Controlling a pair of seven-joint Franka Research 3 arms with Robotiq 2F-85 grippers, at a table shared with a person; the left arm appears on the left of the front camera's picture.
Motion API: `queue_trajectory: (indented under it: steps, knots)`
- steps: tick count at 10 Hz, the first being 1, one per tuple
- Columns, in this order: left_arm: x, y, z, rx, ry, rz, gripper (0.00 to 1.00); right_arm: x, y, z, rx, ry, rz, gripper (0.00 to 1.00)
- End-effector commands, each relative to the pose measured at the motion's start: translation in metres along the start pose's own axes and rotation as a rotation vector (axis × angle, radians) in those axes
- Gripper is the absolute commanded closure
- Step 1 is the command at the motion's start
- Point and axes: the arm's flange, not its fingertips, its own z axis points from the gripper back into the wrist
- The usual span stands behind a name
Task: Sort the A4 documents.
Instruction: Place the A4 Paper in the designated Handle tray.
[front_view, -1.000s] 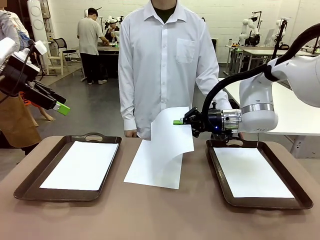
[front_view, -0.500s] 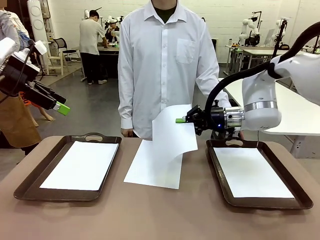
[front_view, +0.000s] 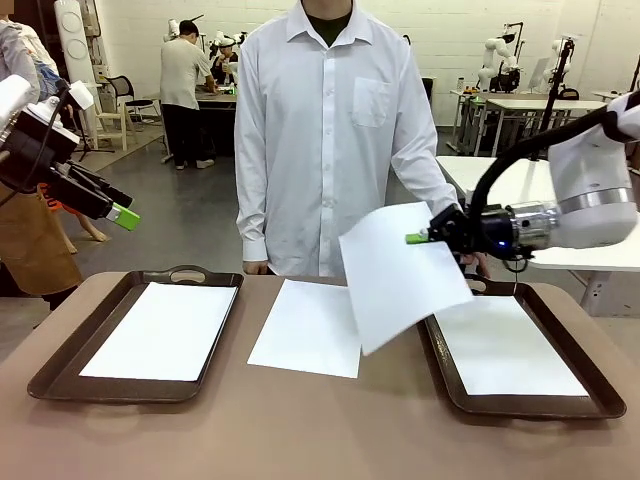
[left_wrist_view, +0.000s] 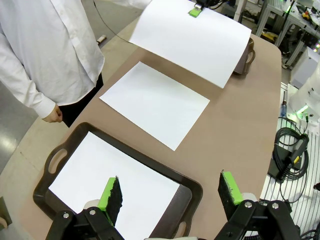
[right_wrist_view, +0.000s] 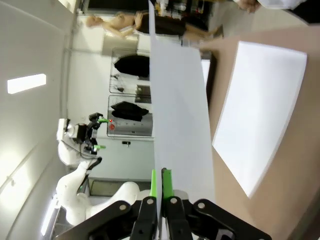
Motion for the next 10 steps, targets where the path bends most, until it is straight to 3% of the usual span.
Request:
queue_trajectory:
  steps: [1, 5, 7, 10]
  knots:
    - [-0.001, 0.002, 0.000, -0.011, -0.014, -0.003, 0.00, 0.000, -0.006, 0.028, -0.040, 0.020, -0.051, 0.99]
    - [-0.001, 0.002, 0.000, -0.011, -0.014, -0.003, 0.00, -0.009, -0.034, 0.109, -0.126, -0.116, -0.100, 0.99]
    - [-0.001, 0.002, 0.000, -0.011, -0.014, -0.003, 0.00, -0.018, -0.060, 0.131, -0.144, -0.078, -0.068, 0.99]
    - [-0.001, 0.002, 0.000, -0.011, -0.014, -0.003, 0.00, -0.008, -0.091, 0.138, -0.185, -0.011, -0.152, 0.99]
